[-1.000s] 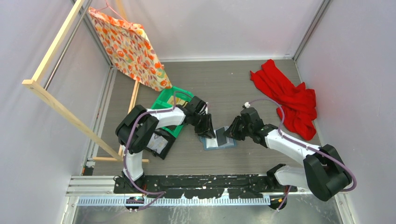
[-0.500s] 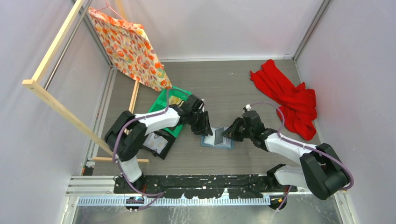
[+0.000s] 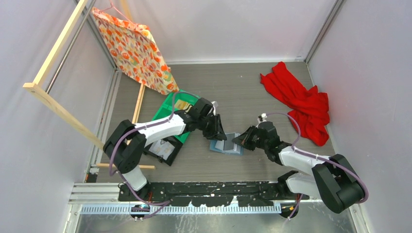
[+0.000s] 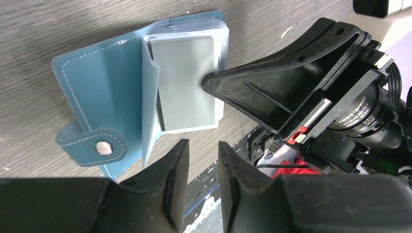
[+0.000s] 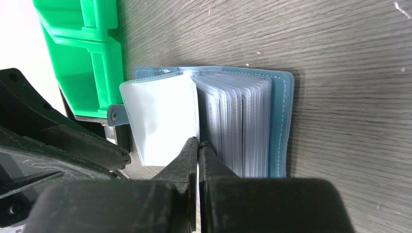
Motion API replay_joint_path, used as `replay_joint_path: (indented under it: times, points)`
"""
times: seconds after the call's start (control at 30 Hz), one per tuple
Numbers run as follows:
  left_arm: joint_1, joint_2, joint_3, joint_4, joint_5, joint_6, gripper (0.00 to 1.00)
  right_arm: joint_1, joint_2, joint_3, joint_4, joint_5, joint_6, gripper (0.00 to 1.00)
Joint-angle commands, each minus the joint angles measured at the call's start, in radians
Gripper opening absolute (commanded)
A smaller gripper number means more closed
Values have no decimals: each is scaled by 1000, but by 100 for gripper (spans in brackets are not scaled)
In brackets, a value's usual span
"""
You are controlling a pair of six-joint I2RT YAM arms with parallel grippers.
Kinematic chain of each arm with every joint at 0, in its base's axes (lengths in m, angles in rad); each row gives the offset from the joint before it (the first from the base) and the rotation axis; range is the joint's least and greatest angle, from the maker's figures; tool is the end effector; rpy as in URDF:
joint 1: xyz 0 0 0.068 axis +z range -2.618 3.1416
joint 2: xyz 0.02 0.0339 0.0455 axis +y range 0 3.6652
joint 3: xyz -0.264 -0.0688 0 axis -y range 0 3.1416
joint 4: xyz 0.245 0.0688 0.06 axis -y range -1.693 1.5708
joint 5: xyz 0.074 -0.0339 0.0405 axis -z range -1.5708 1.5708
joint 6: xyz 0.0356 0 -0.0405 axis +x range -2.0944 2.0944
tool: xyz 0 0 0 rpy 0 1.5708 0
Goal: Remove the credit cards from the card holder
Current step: Remove the credit card from the card holder.
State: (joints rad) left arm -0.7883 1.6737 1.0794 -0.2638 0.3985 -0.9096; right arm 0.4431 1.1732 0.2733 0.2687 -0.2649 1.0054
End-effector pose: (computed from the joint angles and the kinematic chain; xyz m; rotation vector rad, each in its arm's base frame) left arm 0.2395 -0.2605 0.2078 0.0395 2.7442 -1.1298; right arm 0.1808 0.0961 0.1384 0.5092 2.3473 1.0453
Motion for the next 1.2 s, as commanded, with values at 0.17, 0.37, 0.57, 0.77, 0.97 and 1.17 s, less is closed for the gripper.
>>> replay_joint_path:
  times: [0.17,0.37,0.57,0.77,0.97,1.17]
  points:
    - [12,97,-13,164,102,-21,31,-45,95,-102,148,-52,-43,1]
    - [11,112,5,91,77,31,31,-84,228,-133,308,-124,-28,1]
    - [64,148,-27,124,70,43,29,-146,281,-149,351,-164,-63,0]
    - [92,203,-41,206,177,47,29,-177,439,-141,490,-262,-42,1]
    - [112,212,-51,254,225,33,22,-191,659,-156,738,-332,29,1]
    - [126,205,-107,380,268,-37,20,-205,858,-173,987,-361,103,1]
